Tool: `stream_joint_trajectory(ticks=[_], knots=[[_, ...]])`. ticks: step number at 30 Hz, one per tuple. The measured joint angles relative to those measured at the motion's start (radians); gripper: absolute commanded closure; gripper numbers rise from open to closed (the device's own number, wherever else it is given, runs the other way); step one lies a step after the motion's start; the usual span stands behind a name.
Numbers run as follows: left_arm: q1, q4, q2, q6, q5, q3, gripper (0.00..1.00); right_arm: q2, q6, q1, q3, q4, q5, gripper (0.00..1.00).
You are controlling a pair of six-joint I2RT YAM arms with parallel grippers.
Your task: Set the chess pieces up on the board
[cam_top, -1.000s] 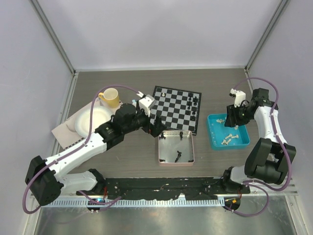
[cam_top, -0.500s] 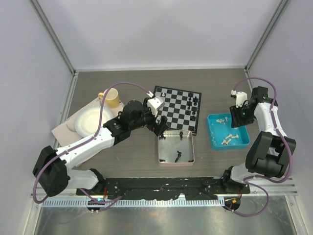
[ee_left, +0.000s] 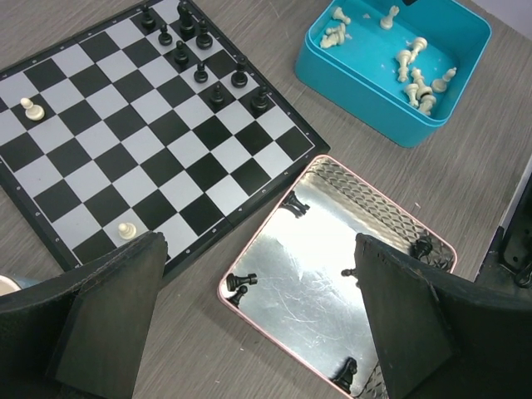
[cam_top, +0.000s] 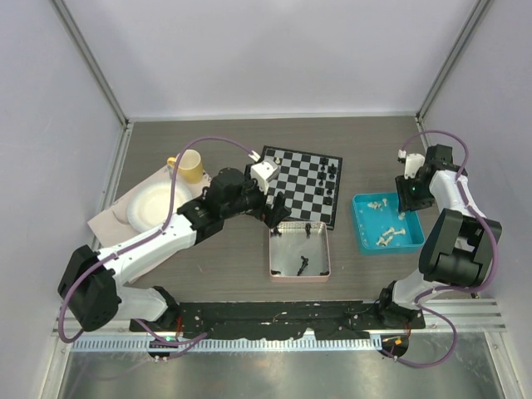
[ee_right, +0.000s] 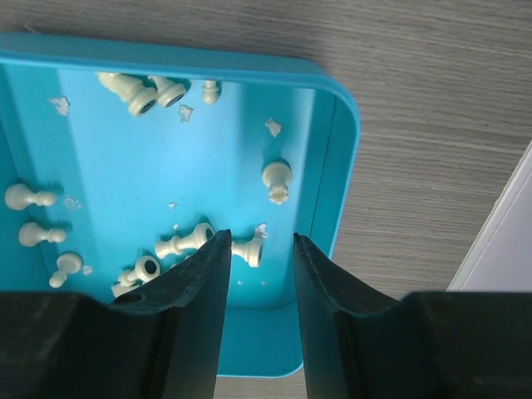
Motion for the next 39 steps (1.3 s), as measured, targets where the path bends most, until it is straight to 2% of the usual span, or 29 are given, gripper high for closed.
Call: stream_joint_trajectory(ticks=[6, 20, 27, 35, 39], knots=[[0.002, -0.016, 0.018, 0.011, -0.009, 0.026, 0.0, 0.015, 0.034, 0.0, 0.0, 0.029, 0.023, 0.64], [0.002, -0.033, 0.018, 0.023, -0.022, 0.029, 0.0, 0.089, 0.071, 0.0, -0.027, 0.101, 0.054, 0.64], [0.002, -0.037, 0.011, 0.023, -0.032, 0.029, 0.0, 0.123, 0.077, 0.0, -0.031, 0.116, 0.06, 0.76], [0.002, -0.037, -0.025, 0.018, -0.04, 0.029, 0.0, 0.129, 0.077, 0.0, -0.031, 0.115, 0.049, 0.97], [0.002, -0.041, -0.047, 0.019, -0.057, 0.028, 0.0, 0.129, 0.069, 0.0, -0.031, 0.111, 0.038, 0.99]])
